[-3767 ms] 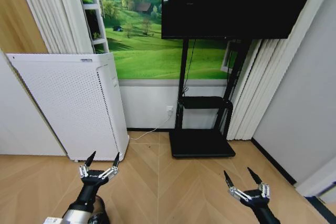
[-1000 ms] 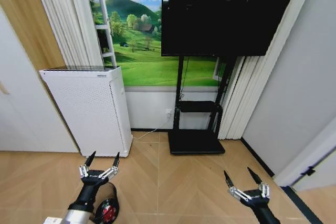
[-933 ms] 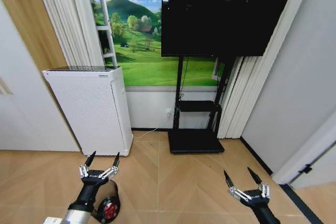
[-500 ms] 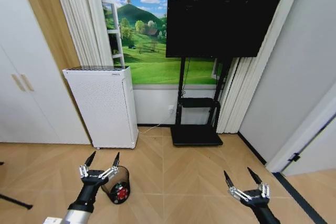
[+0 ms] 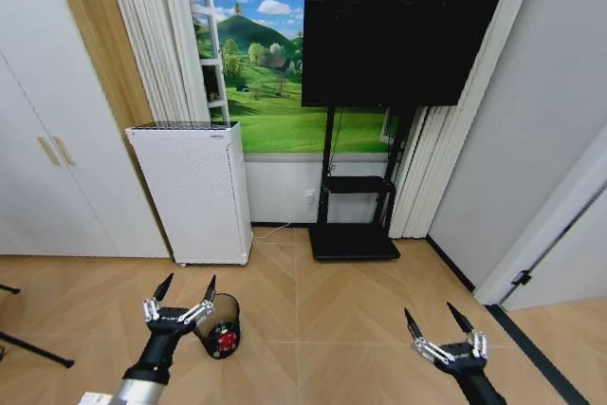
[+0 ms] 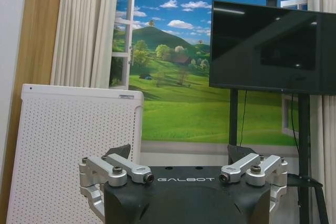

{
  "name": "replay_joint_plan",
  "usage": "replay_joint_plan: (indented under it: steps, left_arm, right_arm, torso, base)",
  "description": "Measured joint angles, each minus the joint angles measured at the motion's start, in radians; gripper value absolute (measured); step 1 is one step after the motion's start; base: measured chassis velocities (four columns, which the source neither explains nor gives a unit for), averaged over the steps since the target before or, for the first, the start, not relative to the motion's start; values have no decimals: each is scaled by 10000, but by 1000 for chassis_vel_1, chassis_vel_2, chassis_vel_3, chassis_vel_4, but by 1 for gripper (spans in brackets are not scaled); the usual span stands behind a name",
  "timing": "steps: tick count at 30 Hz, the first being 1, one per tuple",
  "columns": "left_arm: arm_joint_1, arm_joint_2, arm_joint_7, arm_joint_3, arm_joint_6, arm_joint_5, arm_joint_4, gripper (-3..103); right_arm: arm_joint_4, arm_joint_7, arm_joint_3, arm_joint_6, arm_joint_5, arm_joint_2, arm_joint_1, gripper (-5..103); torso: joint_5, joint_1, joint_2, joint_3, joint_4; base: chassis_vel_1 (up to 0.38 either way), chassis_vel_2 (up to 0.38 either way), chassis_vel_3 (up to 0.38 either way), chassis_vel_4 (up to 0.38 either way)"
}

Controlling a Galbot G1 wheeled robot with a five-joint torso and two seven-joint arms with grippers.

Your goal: Pick up the trash bin and place the garbage on the floor into it.

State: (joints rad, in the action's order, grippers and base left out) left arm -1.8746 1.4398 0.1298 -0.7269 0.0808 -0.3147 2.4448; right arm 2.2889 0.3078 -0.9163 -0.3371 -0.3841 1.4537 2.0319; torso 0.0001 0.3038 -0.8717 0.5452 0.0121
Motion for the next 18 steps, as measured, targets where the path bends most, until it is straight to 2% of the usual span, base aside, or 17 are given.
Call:
replay_joint_plan:
  steps: [18]
  left_arm:
    - [0, 0, 1, 0, 0, 0, 1, 100]
  right_arm:
    - [1, 0, 0, 0, 0, 0, 1, 100]
  torso:
    - [0, -19, 51, -29, 1]
  base:
    - [1, -2, -4, 2]
